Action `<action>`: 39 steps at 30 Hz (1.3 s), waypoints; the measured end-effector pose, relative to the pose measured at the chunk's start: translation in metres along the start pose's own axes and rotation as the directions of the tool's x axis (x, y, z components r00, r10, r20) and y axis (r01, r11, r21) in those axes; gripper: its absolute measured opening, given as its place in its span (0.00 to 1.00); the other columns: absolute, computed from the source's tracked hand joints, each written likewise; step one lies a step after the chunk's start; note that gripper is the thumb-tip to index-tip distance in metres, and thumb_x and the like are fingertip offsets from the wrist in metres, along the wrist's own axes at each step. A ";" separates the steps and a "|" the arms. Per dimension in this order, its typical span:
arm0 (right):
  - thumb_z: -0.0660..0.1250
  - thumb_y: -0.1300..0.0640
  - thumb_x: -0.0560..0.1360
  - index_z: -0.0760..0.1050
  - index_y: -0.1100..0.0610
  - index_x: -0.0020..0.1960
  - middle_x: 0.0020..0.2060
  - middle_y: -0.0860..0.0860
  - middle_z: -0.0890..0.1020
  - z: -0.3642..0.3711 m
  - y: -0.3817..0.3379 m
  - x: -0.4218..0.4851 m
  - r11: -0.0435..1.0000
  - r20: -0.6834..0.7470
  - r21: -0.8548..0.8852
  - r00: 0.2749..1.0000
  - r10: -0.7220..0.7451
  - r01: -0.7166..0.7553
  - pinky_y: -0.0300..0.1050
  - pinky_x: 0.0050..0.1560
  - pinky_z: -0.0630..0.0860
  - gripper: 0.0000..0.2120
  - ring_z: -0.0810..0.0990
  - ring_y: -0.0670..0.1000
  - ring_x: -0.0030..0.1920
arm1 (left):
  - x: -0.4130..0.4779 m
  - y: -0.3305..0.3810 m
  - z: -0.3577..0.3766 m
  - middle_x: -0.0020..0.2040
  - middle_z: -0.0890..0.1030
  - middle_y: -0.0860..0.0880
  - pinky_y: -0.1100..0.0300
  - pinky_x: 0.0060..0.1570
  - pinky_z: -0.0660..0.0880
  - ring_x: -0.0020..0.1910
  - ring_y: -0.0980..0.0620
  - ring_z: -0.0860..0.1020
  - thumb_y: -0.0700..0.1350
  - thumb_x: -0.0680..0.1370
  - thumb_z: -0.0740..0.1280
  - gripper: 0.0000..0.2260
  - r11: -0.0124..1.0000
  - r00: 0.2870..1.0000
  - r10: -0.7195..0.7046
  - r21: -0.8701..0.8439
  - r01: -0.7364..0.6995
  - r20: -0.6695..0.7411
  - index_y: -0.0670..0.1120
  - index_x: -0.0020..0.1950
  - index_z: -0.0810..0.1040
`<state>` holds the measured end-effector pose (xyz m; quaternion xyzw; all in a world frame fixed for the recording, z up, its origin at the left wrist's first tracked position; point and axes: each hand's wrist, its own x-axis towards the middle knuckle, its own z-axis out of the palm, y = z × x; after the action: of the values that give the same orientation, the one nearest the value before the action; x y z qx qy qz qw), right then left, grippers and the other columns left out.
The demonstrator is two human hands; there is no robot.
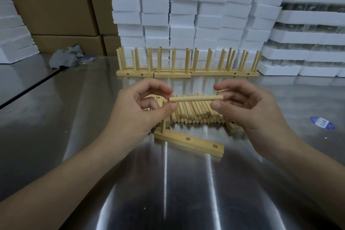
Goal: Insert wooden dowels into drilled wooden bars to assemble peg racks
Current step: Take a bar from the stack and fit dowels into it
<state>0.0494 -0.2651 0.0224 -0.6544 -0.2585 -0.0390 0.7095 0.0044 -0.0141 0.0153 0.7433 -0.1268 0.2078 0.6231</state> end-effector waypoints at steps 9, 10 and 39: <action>0.71 0.52 0.81 0.86 0.51 0.53 0.41 0.52 0.87 0.021 0.004 -0.012 0.984 0.073 -0.177 0.997 -0.009 0.022 0.36 0.37 0.76 0.05 0.83 0.46 0.39 | 0.000 -0.002 -0.001 0.49 0.87 0.49 0.63 0.39 0.75 0.39 0.54 0.76 0.46 0.73 0.82 0.20 0.991 0.973 -0.055 0.134 0.025 0.225 0.54 0.62 0.81; 0.70 0.53 0.82 0.84 0.51 0.52 0.42 0.51 0.87 0.022 0.005 -0.013 0.971 0.097 -0.238 0.995 -0.014 0.036 0.35 0.38 0.76 0.05 0.83 0.46 0.40 | 0.000 -0.002 -0.002 0.49 0.86 0.49 0.59 0.40 0.78 0.39 0.51 0.77 0.48 0.74 0.81 0.19 0.989 0.969 -0.071 0.141 0.038 0.238 0.54 0.62 0.81; 0.61 0.41 0.82 0.77 0.46 0.49 0.35 0.40 0.81 0.029 0.012 -0.017 0.623 0.231 -0.749 0.970 -0.073 0.225 0.39 0.38 0.75 0.11 0.81 0.43 0.40 | -0.010 0.001 0.011 0.68 0.76 0.57 0.52 0.61 0.73 0.63 0.52 0.73 0.46 0.74 0.65 0.25 0.691 0.888 0.362 0.557 -0.461 0.285 0.59 0.70 0.81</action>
<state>0.0302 -0.2405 0.0042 -0.8709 -0.3329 -0.1458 0.3308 -0.0032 -0.0255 0.0104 0.8695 -0.2636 0.3144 0.2749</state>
